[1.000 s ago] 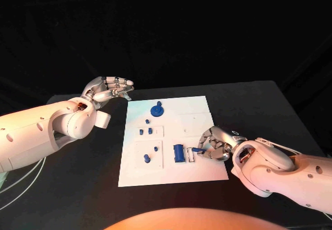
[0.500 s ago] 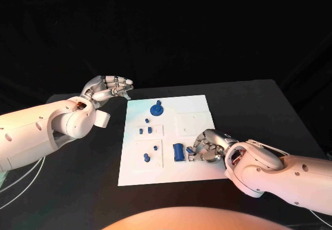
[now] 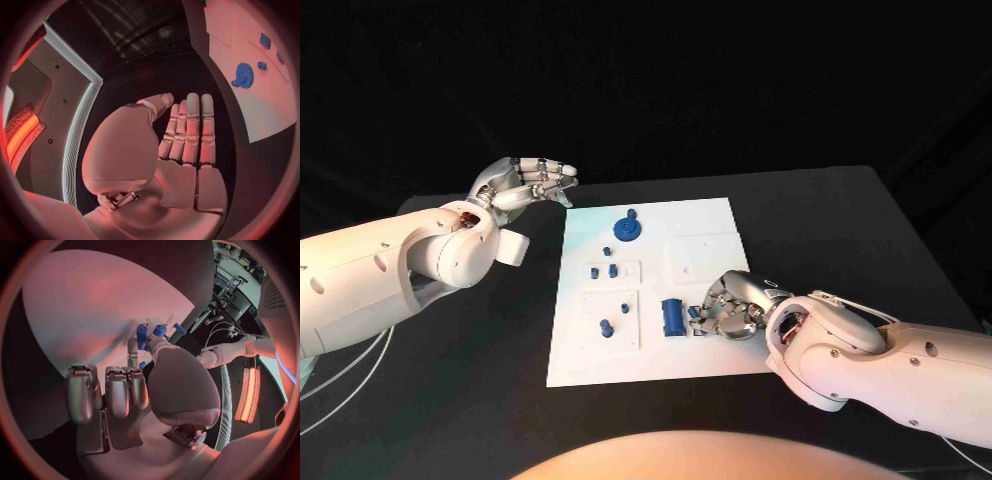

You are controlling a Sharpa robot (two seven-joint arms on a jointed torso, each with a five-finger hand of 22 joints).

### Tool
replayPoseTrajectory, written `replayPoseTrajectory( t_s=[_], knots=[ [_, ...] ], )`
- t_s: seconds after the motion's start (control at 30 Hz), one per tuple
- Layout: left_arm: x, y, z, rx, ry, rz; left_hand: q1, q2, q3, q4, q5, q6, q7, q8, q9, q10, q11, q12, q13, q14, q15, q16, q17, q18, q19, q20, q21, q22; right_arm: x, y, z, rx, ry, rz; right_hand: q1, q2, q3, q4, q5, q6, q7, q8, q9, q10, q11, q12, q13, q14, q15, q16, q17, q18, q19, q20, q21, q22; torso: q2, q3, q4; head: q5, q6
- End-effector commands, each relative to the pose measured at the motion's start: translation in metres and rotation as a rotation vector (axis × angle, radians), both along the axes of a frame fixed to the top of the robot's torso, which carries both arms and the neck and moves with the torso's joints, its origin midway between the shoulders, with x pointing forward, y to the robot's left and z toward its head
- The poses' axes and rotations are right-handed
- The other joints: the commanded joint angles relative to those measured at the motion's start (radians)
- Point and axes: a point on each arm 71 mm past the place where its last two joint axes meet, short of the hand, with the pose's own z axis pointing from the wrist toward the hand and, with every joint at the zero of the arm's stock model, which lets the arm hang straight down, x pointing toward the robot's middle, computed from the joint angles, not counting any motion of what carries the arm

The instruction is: Assemble the parts on the task board

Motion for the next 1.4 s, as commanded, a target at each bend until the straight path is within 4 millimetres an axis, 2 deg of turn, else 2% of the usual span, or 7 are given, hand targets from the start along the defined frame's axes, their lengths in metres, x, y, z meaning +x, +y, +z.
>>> replayPoseTrajectory(
  t_s=[0.03, 0.7, 1.07, 1.4],
  knots=[
    [-0.0007, -0.0025, 0.0008, -0.012, 0.001, -0.020, 0.005, 0.002, -0.003, 0.002, 0.000, 0.003, 0.000, -0.007, 0.000, 0.008, 0.002, -0.006, -0.001, -0.005, 0.002, -0.006, 0.001, 0.012, -0.004, -0.001, -0.004, 0.000, -0.0022, -0.0001, -0.0052, -0.055, 0.041, 0.019, -0.009, 0.000, -0.005, 0.001, -0.003, 0.003, -0.002, 0.003, -0.001, 0.102, -0.002, 0.004, 0.263, 0.098, -0.001, -0.003, 0.228, -0.003, 0.084, -0.005, -0.006, 0.238, 0.000, 0.0009, -0.0010, -0.001, 0.000],
    [-0.0006, -0.0020, 0.0005, -0.011, 0.004, -0.022, 0.005, 0.002, -0.004, 0.002, 0.000, 0.003, 0.000, -0.007, 0.000, 0.008, 0.002, -0.006, -0.002, -0.005, 0.002, -0.007, 0.001, 0.012, -0.004, -0.001, -0.005, 0.000, -0.0031, 0.0011, -0.0032, -0.066, 0.020, 0.020, -0.037, 0.019, 0.004, 0.001, -0.003, 0.016, -0.009, 0.015, 0.006, 0.102, -0.008, 0.004, 0.263, 0.100, -0.006, 0.000, 0.236, -0.005, 0.086, -0.008, 0.003, 0.240, 0.000, 0.0013, -0.0005, -0.005, 0.001],
    [-0.0005, -0.0018, 0.0004, -0.010, 0.005, -0.021, 0.004, 0.002, -0.004, 0.003, 0.000, 0.004, 0.000, -0.008, 0.001, 0.008, 0.002, -0.007, -0.002, -0.006, 0.003, -0.007, 0.001, 0.011, -0.005, 0.000, -0.005, 0.000, -0.0051, 0.0025, -0.0002, -0.043, 0.003, 0.022, -0.106, 0.034, 0.008, 0.002, -0.004, 0.017, -0.012, 0.024, 0.013, 0.102, -0.011, 0.004, 0.263, 0.102, -0.008, 0.004, 0.243, -0.006, 0.088, -0.011, 0.012, 0.242, 0.000, 0.0011, -0.0006, -0.003, 0.002],
    [-0.0004, -0.0018, 0.0002, -0.010, 0.007, -0.022, 0.003, 0.002, -0.005, 0.003, 0.000, 0.004, 0.000, -0.008, 0.001, 0.008, 0.002, -0.007, -0.002, -0.006, 0.003, -0.007, 0.002, 0.011, -0.005, 0.000, -0.006, 0.000, -0.0054, 0.0020, 0.0002, -0.045, 0.002, 0.023, -0.140, 0.042, 0.012, 0.002, -0.004, 0.016, -0.013, 0.028, 0.016, 0.102, -0.011, 0.004, 0.263, 0.102, -0.009, 0.004, 0.244, -0.006, 0.088, -0.012, 0.012, 0.242, 0.000, 0.0011, -0.0010, -0.005, 0.002]
  ],
)
